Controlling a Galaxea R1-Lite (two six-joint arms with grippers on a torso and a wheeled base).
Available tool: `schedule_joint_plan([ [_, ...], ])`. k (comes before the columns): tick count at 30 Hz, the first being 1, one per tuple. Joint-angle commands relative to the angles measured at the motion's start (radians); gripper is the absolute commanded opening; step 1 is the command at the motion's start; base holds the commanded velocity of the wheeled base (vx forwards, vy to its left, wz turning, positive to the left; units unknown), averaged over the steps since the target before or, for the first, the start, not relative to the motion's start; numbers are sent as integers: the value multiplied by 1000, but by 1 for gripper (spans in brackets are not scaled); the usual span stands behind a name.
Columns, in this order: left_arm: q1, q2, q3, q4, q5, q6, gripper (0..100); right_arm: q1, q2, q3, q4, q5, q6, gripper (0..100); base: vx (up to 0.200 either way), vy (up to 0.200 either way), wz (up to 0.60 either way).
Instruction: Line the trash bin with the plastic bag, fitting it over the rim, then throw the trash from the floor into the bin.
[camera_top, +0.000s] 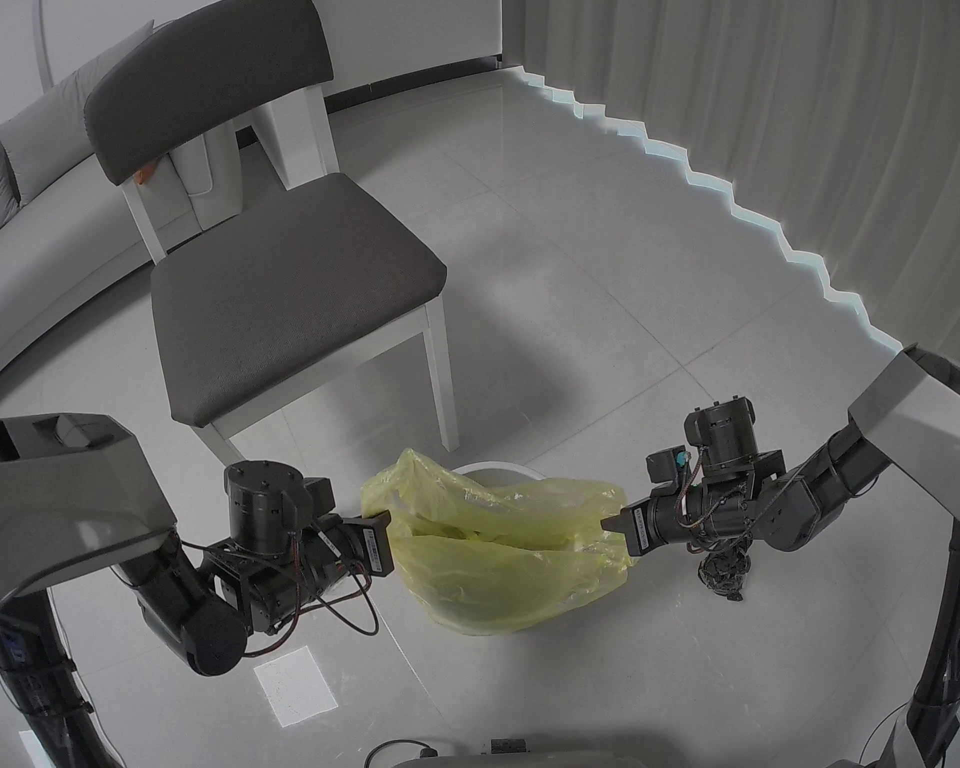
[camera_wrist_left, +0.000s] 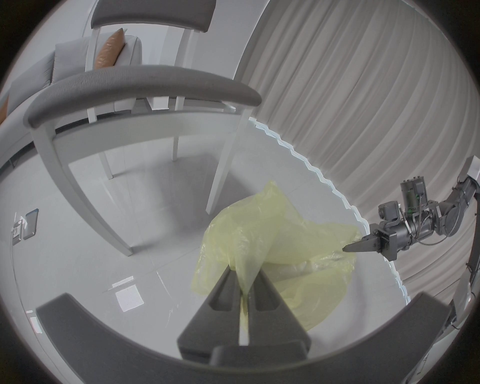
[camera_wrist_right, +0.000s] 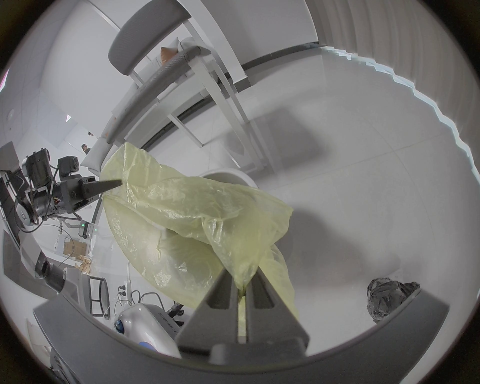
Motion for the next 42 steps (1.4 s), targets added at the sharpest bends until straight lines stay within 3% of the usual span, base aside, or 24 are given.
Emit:
schedule_joint_plan([
  [1, 7, 60, 69, -64, 2, 2, 0, 5, 28, 20, -8, -3, -3, 0, 0, 0, 0],
  [7, 25, 114, 130, -156, 0, 2, 0, 34, 57, 18, -19, -7, -3, 0, 0, 0, 0],
  [13, 62, 250, 95, -304, -4, 13, 0, 34, 115, 3, -90, -32, -9, 0, 0, 0, 0],
  [17, 71, 275, 79, -323, -7, 14, 0, 25, 109, 6, -93, -33, -29, 0, 0, 0, 0],
  [18, 71, 270, 79, -323, -9, 13, 0, 18, 104, 12, -93, -32, -40, 100, 0, 0, 0],
  [29, 60, 221, 93, -349, -40, 13, 0, -3, -130, 90, -83, -30, -87, 100, 0, 0, 0],
  [30, 60, 223, 93, -355, -41, 13, 100, 3, -146, 83, -83, -30, -95, 100, 0, 0, 0],
  [42, 63, 201, 168, -441, -40, 11, 100, 129, -43, 14, -131, 11, -271, 100, 0, 0, 0],
])
